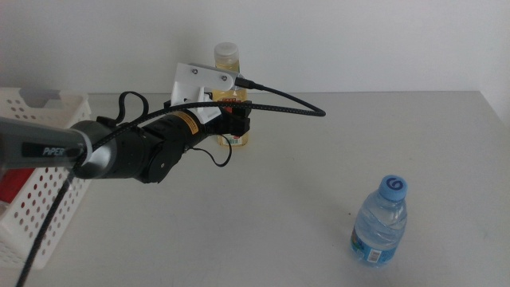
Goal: Use arms to grab the bottles and put them into the dustbin to the left of the table.
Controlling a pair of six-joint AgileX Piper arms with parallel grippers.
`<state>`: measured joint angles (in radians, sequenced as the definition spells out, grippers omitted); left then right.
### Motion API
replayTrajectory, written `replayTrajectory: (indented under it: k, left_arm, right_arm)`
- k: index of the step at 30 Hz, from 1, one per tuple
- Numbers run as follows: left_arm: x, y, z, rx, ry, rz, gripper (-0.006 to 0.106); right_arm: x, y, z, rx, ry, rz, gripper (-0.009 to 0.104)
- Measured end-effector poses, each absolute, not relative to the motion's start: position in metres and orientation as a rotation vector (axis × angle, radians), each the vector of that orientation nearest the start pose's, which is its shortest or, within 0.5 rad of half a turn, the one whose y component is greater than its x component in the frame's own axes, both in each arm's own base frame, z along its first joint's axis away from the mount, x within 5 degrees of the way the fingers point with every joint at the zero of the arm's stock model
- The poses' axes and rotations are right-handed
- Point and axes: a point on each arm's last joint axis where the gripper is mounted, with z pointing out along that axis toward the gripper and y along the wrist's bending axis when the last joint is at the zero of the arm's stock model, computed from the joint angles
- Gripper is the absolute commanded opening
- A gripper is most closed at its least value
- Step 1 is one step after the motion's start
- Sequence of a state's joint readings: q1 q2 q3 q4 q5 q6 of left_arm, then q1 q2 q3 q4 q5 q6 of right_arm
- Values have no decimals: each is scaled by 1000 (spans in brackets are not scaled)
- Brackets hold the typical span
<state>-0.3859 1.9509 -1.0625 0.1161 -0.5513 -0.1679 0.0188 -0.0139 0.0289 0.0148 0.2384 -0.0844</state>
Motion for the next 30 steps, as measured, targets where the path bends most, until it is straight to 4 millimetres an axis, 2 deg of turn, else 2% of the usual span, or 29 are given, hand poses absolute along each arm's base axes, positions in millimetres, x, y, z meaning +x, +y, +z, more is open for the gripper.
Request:
replayTrajectory:
  k: [5,16,18,22,27,30]
  left_arm:
    - [409,-171,174,311,1820,-374,91]
    - [436,-180,155,304,1823,-370,91]
    - [441,-180,152,301,1816,-368,87]
    - [444,-182,147,286,1796,-386,68]
    - [446,-179,148,277,1797,-401,34]
    - [443,-178,154,315,1833,-382,14]
  right_arm:
    - [55,1,183,-80,1735,-35,84]
    - [55,1,183,-80,1735,-35,84]
    - [55,1,183,-80,1735,-35,84]
    - [55,1,183,-80,1735,-35,84]
    - [55,1,183,-80,1735,-35,84]
    - [55,1,183,-80,1735,-35,84]
